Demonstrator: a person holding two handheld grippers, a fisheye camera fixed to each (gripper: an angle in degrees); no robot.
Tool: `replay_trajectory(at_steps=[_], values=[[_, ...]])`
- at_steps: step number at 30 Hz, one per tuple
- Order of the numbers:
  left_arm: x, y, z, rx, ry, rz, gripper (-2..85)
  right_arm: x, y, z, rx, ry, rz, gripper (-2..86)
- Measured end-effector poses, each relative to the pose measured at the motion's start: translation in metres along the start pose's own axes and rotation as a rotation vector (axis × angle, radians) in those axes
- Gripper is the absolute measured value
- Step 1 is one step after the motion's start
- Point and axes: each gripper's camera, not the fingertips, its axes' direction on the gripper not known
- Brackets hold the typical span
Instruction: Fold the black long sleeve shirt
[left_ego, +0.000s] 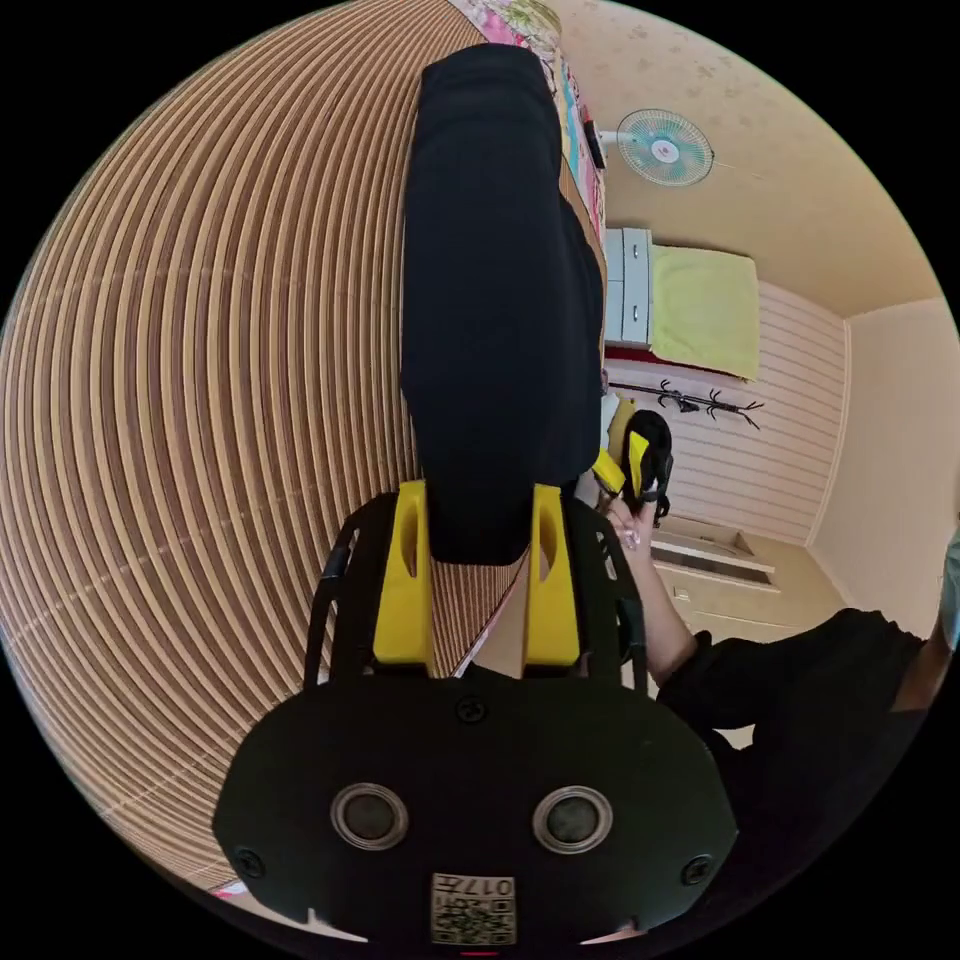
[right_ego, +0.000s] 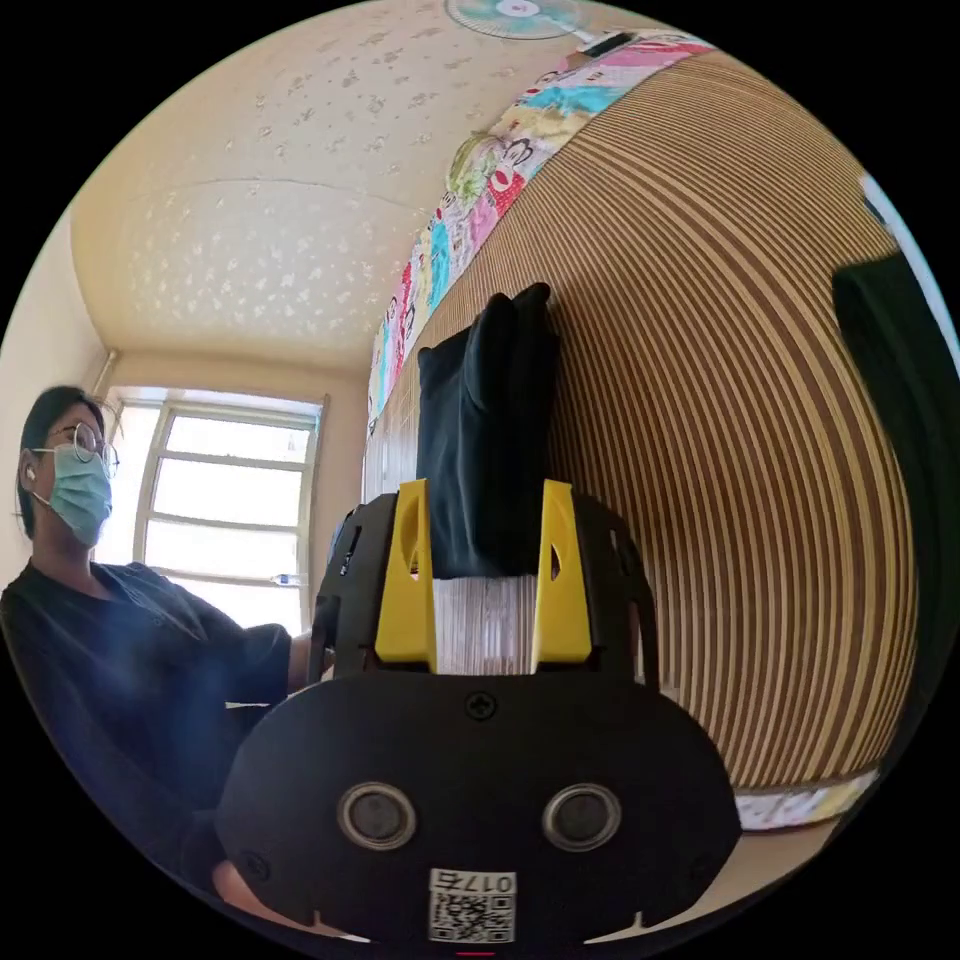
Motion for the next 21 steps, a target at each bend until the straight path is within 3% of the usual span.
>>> replay_trajectory(at_steps=[4, 10, 13, 15, 21], values=[[0.008, 0.021, 0.018, 0.012, 0.116, -0.018, 8.8, 0.043, 0.080, 0.004, 0.052, -0.128, 0.323, 19.2], [0.069, 0.072, 0.046, -0.079, 0.144, 0.051, 7.9, 0.057, 0.104, 0.068, 0.111, -0.455, 0.403, 25.2], [0.105, 0.104, 0.054, -0.112, 0.134, 0.099, 7.7, 0.057, 0.083, 0.105, 0.046, -0.555, 0.335, 23.4], [0.131, 0.123, 0.040, -0.024, 0.113, 0.122, 8.2, 0.052, 0.077, 0.107, 0.075, -0.637, 0.301, 22.2], [0.238, 0.162, 0.045, -0.089, 0.069, 0.379, 10.2, -0.011, 0.051, 0.035, 0.094, -0.521, -0.054, 19.1]])
